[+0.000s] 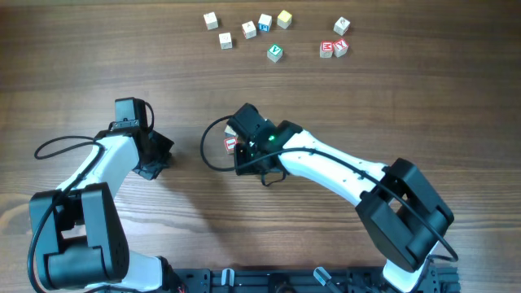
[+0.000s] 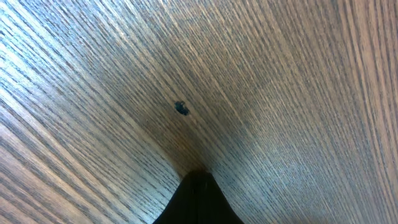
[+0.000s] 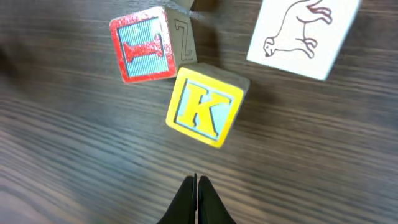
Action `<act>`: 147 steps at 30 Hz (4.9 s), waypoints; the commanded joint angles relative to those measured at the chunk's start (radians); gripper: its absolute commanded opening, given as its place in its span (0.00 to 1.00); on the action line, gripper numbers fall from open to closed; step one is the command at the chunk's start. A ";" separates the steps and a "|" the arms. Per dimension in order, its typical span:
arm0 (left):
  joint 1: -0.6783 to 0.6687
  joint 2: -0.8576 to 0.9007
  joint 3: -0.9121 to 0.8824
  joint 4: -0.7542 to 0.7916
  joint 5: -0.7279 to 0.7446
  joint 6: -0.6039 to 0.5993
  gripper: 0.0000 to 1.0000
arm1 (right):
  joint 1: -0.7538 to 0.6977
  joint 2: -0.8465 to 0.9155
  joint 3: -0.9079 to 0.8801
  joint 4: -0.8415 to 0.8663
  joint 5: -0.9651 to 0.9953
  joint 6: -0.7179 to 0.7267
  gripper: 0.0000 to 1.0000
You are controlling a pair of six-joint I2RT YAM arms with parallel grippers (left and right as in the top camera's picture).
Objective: Form a circle
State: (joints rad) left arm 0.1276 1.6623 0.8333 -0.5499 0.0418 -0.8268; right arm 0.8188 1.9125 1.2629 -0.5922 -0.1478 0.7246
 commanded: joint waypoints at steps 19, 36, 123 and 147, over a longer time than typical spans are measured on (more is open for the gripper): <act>0.013 0.032 -0.031 -0.019 -0.078 0.012 0.04 | 0.012 0.048 -0.026 0.042 -0.013 0.010 0.04; 0.013 0.032 -0.031 -0.027 -0.078 0.012 0.04 | 0.005 0.067 -0.026 0.056 0.021 0.037 0.04; 0.013 0.032 -0.031 -0.035 -0.077 0.012 0.04 | -0.298 0.020 -0.010 0.005 0.155 0.107 0.04; 0.013 0.032 -0.031 -0.034 -0.077 0.012 0.04 | -0.302 0.147 0.244 0.286 0.020 -0.189 0.05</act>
State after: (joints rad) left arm 0.1276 1.6623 0.8364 -0.5648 0.0231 -0.8268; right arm 0.5179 2.0010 1.3895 -0.2676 -0.1303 0.5652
